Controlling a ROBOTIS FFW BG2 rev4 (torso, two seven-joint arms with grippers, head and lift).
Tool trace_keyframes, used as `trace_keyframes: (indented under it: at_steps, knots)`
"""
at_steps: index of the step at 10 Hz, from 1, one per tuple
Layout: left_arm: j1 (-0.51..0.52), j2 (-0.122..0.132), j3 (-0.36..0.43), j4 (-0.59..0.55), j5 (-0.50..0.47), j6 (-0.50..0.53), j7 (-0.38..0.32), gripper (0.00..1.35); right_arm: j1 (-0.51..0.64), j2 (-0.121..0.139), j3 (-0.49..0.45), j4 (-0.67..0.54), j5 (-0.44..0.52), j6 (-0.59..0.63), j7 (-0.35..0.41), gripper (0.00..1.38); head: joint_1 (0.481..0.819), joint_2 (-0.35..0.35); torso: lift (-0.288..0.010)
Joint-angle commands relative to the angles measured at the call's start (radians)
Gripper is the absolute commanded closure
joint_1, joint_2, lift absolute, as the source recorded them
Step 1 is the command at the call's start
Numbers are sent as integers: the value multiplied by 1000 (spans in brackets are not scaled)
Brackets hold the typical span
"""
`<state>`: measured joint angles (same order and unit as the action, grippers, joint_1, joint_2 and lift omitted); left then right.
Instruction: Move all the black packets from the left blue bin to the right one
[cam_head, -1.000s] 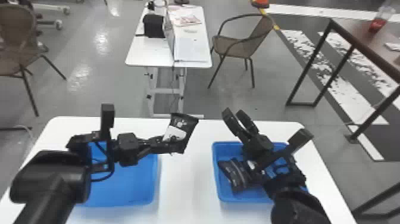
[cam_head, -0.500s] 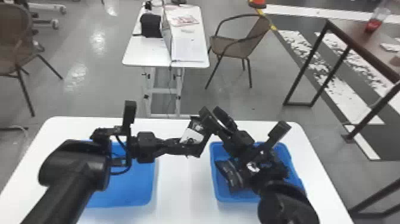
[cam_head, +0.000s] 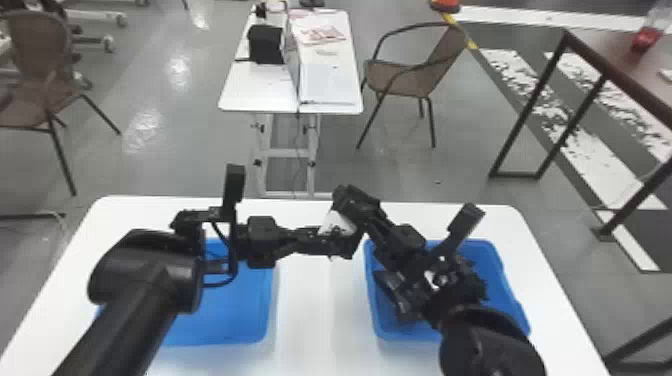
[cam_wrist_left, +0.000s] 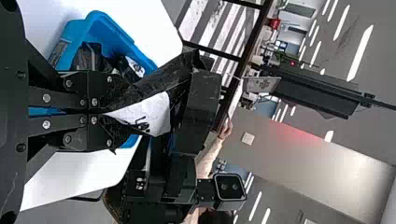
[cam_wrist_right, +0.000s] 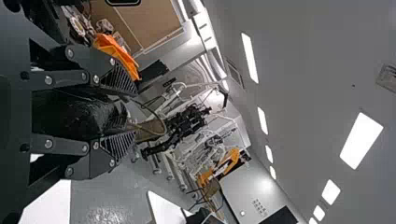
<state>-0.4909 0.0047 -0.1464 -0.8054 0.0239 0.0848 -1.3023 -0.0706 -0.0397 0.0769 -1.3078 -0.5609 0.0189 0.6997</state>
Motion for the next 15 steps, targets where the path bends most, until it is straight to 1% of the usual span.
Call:
trace_keyframes:
  at_steps: [1,2,3,4,5,6,7,8,9,10,11,12,13,14,15]
  knots:
    - [-1,-3,1,0,2,0,0,1205,-1,1,0,15,9,-45,0,1280,695,-103,0]
    - [-1,-6,2,0,4,-4,5,1204,-1,3,0,27,-14,-63,0,1280,695,-104,0]
    - [8,-6,7,0,30,-10,28,1096,-1,4,0,32,-28,-65,1,1280,695,-109,0]
    - [25,-6,24,-2,59,32,54,644,-3,6,0,47,-51,-71,0,1280,695,-112,0]
    - [51,0,51,-15,53,33,55,216,-14,7,-28,75,-57,-83,0,1280,695,-111,0]
    - [98,17,82,-69,64,50,66,50,-26,6,-83,102,-24,-83,0,1280,695,-111,0]
    - [160,34,119,-150,80,78,89,131,-37,0,-135,156,-13,-80,0,1280,695,-117,0]
    - [227,49,159,-238,117,88,121,182,-43,-11,-169,219,-4,-80,0,1280,695,-122,0]
    - [285,63,200,-313,151,84,150,191,-51,-23,-227,298,55,-80,-2,1280,695,-130,0]
    - [338,72,248,-380,156,96,176,191,-66,-34,-264,375,78,-82,-6,1280,695,-133,0]
    - [371,75,285,-417,163,88,195,193,-81,-40,-304,443,118,-93,-17,1280,695,-134,0]
    - [402,72,320,-434,183,52,206,193,-98,-49,-344,496,170,-100,-57,1220,695,-134,0]
    - [428,66,349,-439,206,-27,224,193,-106,-63,-345,515,182,-137,-86,765,695,-139,0]
    - [459,51,389,-456,217,-106,252,193,-100,-68,-345,479,208,-234,-106,208,695,-145,0]
    - [511,32,438,-528,188,-114,304,193,-66,-62,-345,394,237,-329,-135,13,695,-142,0]
